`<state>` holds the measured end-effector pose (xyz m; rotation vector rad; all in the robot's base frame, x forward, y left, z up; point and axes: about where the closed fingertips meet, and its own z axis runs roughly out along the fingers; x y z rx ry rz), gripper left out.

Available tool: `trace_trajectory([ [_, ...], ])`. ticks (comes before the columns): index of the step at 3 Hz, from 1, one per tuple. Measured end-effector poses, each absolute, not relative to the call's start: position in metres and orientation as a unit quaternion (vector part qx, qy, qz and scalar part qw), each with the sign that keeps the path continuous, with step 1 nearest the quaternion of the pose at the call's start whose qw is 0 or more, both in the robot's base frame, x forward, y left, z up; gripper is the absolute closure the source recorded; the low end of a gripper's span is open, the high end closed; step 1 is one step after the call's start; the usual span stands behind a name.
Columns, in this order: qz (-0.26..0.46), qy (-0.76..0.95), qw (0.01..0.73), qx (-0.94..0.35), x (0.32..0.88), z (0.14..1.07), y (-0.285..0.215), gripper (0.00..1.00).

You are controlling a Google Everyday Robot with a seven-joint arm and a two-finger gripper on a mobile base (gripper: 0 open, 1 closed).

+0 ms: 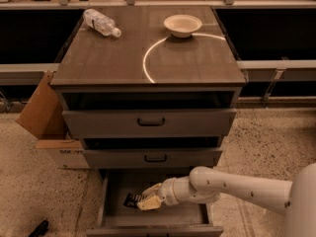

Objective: Place rxbar chocolate into bottom drawer

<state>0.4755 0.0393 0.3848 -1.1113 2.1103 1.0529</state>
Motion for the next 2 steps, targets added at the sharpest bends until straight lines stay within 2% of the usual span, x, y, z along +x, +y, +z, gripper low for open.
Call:
trace_trajectory([
  [1, 0.406, 0.758, 0.289, -0.422, 0.449, 0.436, 0.047, 0.53],
  [2, 0.398, 0.751, 0.311, -0.426, 0.448, 0.462, 0.039, 0.67],
])
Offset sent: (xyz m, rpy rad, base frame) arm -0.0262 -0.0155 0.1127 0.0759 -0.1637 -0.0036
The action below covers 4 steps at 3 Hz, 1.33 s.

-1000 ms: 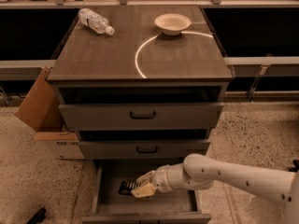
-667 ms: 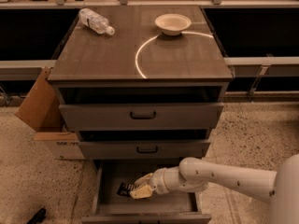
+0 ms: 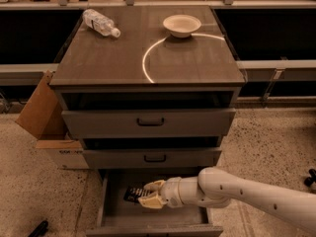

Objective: Place rxbar chocolate into bottom drawer

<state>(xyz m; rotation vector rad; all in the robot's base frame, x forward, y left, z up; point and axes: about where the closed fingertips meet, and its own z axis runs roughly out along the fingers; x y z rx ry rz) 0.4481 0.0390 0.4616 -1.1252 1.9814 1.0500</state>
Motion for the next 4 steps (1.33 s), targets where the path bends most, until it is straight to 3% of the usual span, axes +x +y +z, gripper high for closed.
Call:
trace_trajectory([
  [1, 0.379, 0.748, 0.335, -0.429, 0.456, 0.461, 0.023, 0.9],
  [2, 0.38, 0.748, 0.343, -0.423, 0.46, 0.447, 0.013, 1.0],
  [4, 0.384, 0.762, 0.318, -0.414, 0.47, 0.403, 0.013, 1.0],
])
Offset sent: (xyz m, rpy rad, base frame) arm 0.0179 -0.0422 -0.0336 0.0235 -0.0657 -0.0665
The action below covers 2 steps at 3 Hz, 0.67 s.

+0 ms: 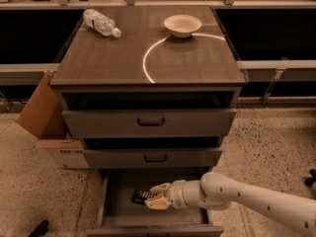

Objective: Place rxbar chocolate into bottom drawer

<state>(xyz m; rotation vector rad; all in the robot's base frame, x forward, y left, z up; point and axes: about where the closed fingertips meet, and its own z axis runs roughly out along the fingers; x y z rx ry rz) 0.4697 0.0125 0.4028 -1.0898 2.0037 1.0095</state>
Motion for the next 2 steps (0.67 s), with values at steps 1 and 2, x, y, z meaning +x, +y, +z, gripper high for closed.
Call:
trace_trajectory([
  [1, 0.349, 0.796, 0.288, -0.403, 0.482, 0.364, 0.015, 0.75],
  [2, 0.335, 0.813, 0.278, -0.388, 0.491, 0.34, 0.014, 0.52],
])
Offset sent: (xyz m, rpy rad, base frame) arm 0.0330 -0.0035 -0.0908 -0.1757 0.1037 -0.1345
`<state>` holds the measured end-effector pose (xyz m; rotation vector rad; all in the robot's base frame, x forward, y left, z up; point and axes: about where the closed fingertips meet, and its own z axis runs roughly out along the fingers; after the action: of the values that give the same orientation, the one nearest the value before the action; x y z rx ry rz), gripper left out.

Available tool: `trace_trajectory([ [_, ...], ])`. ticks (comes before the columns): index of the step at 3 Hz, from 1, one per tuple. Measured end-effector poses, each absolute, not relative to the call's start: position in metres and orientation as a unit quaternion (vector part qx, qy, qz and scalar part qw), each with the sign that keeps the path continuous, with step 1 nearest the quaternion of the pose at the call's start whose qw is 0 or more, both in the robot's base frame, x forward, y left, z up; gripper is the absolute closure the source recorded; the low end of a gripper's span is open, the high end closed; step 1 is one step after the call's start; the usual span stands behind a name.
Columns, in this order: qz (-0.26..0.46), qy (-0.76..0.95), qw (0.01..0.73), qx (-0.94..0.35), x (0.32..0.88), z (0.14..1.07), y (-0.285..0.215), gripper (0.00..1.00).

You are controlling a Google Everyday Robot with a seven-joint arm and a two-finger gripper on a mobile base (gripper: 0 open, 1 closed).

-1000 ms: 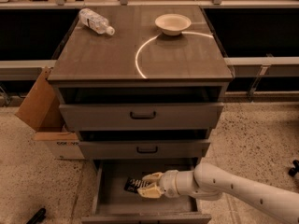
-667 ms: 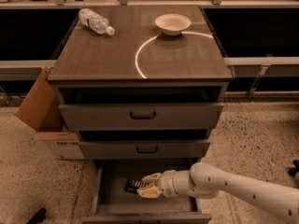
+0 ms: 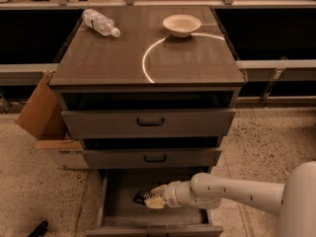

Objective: Place rxbar chocolate into bottom drawer

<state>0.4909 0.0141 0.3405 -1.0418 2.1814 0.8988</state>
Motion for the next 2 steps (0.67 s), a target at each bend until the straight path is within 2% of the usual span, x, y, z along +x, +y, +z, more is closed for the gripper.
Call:
trace_trajectory([
  [2, 0.315, 0.832, 0.273, -0.366, 0.5005, 0.3181, 0.0032, 0.05],
])
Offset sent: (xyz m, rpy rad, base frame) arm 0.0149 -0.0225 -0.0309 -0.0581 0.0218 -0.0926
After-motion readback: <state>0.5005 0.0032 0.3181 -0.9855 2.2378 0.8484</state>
